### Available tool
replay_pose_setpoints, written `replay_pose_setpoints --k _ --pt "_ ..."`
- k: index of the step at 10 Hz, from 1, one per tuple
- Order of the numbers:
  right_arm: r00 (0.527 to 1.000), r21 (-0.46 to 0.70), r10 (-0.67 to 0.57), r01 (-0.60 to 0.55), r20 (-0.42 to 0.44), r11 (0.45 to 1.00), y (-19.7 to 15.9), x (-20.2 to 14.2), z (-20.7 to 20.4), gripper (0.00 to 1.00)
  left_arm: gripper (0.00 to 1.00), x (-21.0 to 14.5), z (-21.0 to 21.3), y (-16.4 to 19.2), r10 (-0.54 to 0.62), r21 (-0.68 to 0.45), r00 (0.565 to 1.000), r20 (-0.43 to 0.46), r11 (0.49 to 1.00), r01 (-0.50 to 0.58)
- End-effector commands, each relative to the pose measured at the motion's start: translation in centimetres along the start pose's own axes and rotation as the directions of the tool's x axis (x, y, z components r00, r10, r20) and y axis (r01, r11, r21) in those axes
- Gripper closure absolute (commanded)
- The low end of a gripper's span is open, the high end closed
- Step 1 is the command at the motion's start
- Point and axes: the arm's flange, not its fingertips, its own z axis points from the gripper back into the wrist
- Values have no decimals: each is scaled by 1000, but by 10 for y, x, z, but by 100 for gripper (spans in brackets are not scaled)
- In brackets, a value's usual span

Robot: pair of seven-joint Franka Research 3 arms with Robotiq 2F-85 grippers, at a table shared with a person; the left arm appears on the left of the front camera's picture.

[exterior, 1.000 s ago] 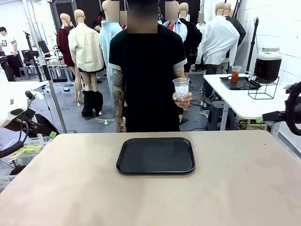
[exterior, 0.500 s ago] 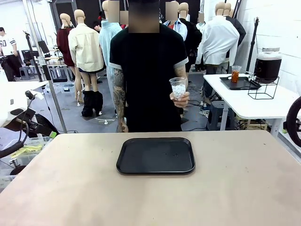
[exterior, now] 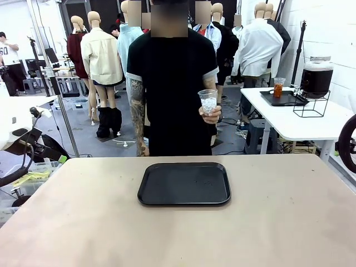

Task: Pour the drink into the iced cup.
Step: Open the gripper to release the iced cup you were holding.

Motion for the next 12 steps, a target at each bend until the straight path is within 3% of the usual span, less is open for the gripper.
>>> replay_pose_setpoints --k 1,12 --pt "1000 2 -2 2 3 1000 -2 -2 0 0 0 0 0 1 2 10 1000 7 1000 -3" --pt "1000 2 -2 2 3 1000 -2 -2 0 0 0 0 0 1 2 10 1000 7 1000 -3"
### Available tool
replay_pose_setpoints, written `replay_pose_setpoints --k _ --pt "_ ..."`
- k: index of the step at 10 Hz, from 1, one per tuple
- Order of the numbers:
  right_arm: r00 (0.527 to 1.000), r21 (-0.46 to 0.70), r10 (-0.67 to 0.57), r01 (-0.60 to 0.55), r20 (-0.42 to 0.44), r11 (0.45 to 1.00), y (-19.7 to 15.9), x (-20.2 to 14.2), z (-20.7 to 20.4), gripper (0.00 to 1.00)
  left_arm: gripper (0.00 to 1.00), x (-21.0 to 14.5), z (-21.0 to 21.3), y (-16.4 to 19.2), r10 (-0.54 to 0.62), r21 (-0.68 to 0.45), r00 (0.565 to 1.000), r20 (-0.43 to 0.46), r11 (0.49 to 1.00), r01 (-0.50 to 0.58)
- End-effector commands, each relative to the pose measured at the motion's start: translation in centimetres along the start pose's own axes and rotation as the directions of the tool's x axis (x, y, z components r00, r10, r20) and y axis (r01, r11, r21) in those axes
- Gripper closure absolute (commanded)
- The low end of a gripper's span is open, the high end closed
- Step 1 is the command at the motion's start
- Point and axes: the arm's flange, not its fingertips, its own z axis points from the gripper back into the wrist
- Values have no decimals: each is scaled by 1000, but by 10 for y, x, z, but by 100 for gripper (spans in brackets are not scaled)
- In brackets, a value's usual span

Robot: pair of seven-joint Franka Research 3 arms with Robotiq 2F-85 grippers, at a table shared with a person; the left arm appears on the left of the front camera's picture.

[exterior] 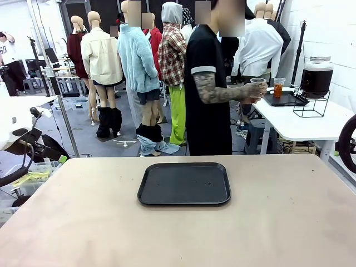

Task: Pour the drink into the iced cup.
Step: Open the gripper to release the iced cup you were holding.

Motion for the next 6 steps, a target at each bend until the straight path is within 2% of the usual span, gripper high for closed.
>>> replay_pose_setpoints --k 1,6 --pt "1000 2 -2 2 3 1000 -1 -2 0 0 0 0 0 1 2 10 1000 7 1000 -3" --pt "1000 2 -2 2 3 1000 -1 -2 0 0 0 0 0 1 2 10 1000 7 1000 -3"
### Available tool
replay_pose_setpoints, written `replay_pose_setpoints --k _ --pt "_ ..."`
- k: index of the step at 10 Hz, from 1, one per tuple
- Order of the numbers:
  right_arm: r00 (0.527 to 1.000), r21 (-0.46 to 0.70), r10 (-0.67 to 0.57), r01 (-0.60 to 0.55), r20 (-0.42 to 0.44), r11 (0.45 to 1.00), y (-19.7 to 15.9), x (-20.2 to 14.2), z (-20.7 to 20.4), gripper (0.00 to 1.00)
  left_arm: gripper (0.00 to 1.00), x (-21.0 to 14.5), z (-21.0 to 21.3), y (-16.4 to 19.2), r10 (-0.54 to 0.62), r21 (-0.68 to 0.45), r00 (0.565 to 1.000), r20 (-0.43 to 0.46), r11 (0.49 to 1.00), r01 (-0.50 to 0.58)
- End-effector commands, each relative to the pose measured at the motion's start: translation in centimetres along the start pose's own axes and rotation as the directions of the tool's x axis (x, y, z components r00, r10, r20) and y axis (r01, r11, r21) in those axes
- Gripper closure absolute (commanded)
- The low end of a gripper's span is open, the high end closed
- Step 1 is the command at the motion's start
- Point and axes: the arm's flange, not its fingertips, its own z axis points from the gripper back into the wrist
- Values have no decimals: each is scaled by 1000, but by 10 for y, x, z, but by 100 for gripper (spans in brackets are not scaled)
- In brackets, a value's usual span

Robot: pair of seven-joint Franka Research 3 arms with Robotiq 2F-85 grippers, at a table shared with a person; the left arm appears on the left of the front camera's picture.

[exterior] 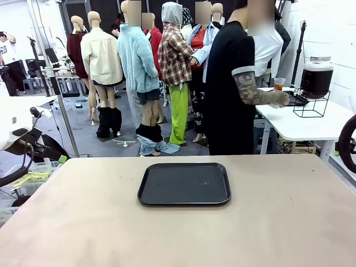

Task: Pour the drink into the iced cup.
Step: Open the gripper to release the iced cup you were holding.

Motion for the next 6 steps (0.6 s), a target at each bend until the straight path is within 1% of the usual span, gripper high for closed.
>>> replay_pose_setpoints --k 1,6 --pt "1000 2 -2 2 3 1000 -1 -2 0 0 0 0 0 1 2 10 1000 7 1000 -3" --pt "1000 2 -2 2 3 1000 -1 -2 0 0 0 0 0 1 2 10 1000 7 1000 -3"
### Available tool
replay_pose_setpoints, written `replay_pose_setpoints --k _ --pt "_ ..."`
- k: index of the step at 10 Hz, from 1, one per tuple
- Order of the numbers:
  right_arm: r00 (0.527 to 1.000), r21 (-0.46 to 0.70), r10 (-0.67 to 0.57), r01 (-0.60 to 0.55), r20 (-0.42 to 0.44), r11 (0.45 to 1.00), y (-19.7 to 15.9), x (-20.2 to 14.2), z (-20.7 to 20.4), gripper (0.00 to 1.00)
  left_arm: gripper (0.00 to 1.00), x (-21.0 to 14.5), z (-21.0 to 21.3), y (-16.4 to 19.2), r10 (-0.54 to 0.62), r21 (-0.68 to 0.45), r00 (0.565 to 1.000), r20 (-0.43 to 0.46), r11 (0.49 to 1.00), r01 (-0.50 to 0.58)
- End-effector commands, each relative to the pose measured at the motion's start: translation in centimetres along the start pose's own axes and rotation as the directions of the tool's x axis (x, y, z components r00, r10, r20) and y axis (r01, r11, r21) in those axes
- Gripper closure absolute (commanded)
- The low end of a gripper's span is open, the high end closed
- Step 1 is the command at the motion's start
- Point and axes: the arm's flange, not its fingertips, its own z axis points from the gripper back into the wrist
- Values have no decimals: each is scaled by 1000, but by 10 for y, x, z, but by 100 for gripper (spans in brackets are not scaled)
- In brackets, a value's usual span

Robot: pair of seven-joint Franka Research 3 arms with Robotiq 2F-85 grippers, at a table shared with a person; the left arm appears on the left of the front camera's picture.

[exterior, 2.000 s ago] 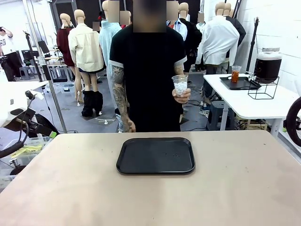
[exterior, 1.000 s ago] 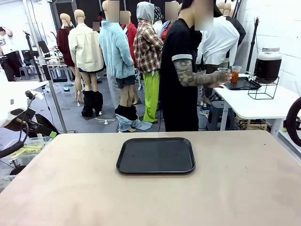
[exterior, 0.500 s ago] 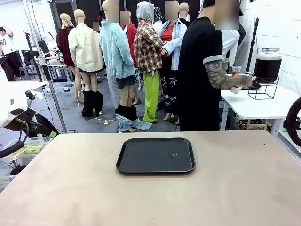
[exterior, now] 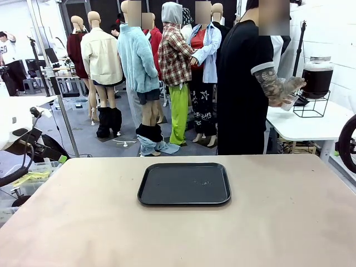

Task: Pour the drink into the iced cup.
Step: Open the gripper to release the iced cup you were holding.

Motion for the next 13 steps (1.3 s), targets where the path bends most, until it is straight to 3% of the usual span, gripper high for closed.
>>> replay_pose_setpoints --k 1,13 --pt "1000 2 -2 2 3 1000 -1 -2 0 0 0 0 0 1 2 10 1000 7 1000 -3" --pt "1000 2 -2 2 3 1000 -1 -2 0 0 0 0 0 1 2 10 1000 7 1000 -3"
